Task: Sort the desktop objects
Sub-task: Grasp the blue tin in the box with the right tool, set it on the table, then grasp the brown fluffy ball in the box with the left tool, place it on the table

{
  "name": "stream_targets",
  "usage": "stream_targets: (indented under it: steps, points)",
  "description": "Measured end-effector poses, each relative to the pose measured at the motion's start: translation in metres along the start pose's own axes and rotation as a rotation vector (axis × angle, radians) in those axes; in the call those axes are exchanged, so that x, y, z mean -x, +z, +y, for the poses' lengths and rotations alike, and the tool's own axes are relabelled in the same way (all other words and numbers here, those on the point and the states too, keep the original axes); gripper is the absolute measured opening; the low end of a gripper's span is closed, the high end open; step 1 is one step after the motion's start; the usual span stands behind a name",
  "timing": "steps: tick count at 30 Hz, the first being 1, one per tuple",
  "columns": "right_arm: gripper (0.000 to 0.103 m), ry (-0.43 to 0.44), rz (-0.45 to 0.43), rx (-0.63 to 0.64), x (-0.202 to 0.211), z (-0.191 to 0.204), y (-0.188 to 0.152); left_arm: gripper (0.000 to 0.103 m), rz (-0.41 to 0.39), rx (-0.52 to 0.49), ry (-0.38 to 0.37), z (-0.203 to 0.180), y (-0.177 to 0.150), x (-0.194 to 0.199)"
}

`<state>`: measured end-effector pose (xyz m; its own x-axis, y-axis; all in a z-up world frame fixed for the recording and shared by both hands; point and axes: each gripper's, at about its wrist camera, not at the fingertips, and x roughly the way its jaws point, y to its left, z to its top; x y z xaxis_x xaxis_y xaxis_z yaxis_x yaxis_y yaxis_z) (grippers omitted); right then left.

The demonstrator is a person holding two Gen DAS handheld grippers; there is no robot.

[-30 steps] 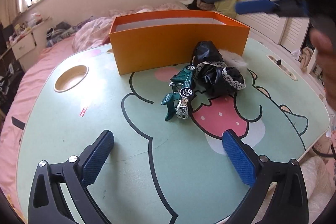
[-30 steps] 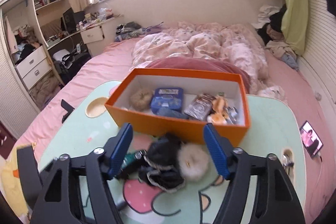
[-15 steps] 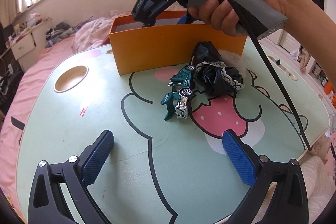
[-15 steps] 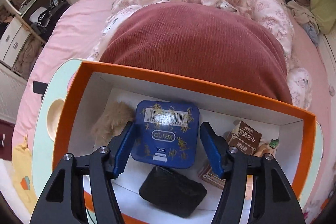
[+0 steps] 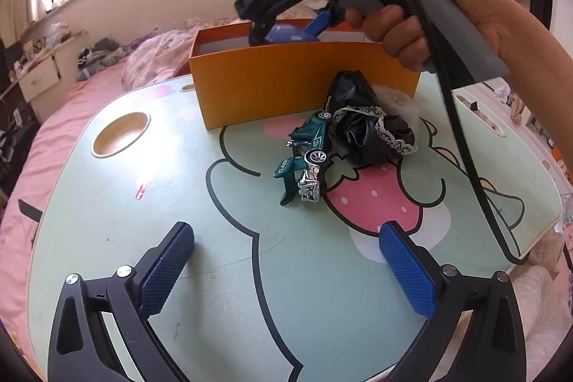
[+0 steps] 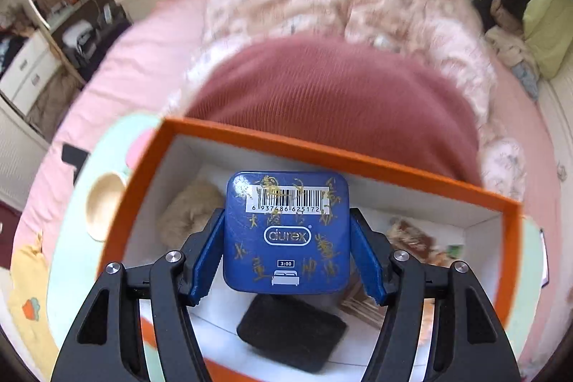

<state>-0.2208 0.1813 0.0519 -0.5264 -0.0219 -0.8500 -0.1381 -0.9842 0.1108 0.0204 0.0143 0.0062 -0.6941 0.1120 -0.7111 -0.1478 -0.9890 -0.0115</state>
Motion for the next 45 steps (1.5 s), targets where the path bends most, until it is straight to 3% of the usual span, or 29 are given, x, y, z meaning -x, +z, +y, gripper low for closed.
stream_targets:
  steps: [5,8,10,15,20,22,26,29,33,37,39,42,45]
  points:
    - [0.066,0.054,-0.242,-0.026,0.092,-0.019,-0.044,0.103,0.0,0.0,0.0,0.001,-0.001,0.0]
    - [0.066,0.048,-0.258,-0.009,0.13,-0.034,-0.091,0.103,0.0,0.001,0.001,0.001,-0.001,-0.001]
    - [0.066,0.0,-0.235,0.009,0.138,-0.046,-0.121,0.103,0.0,0.0,0.001,0.001,-0.001,-0.001]
    - [0.066,-0.121,-0.082,-0.076,0.1,-0.078,-0.152,0.103,0.0,0.0,0.003,0.001,-0.002,-0.001]
    - [0.067,-0.109,-0.005,-0.131,0.054,-0.083,-0.149,0.103,-0.001,0.0,0.002,0.001,-0.002,-0.001]
    - [0.068,-0.101,-0.045,-0.154,0.049,-0.077,-0.144,0.103,-0.001,0.0,0.003,0.001,-0.002,-0.002]
    - [0.068,0.008,-0.092,-0.191,0.053,-0.067,-0.142,0.103,-0.002,-0.001,0.003,0.0,-0.003,-0.001]
    - [0.08,-0.05,-0.189,-0.203,0.072,-0.06,-0.15,0.103,-0.002,-0.001,0.003,0.001,-0.003,-0.001]
    - [0.081,-0.127,-0.265,-0.137,0.097,-0.036,-0.188,0.103,-0.002,-0.001,0.003,0.001,-0.004,-0.001]
    - [0.081,-0.178,-0.304,-0.107,0.099,-0.015,-0.229,0.103,-0.002,-0.001,0.002,0.001,-0.004,-0.001]
    - [0.082,-0.169,-0.283,-0.134,0.088,-0.014,-0.24,0.103,-0.002,-0.001,0.002,0.001,-0.004,-0.001]
    - [0.103,-0.193,-0.285,-0.13,0.074,-0.011,-0.237,0.103,-0.001,-0.001,0.004,0.002,-0.005,0.0]
    - [0.102,-0.199,-0.286,-0.134,0.066,-0.011,-0.234,0.103,-0.002,0.0,0.006,0.002,-0.004,0.001]
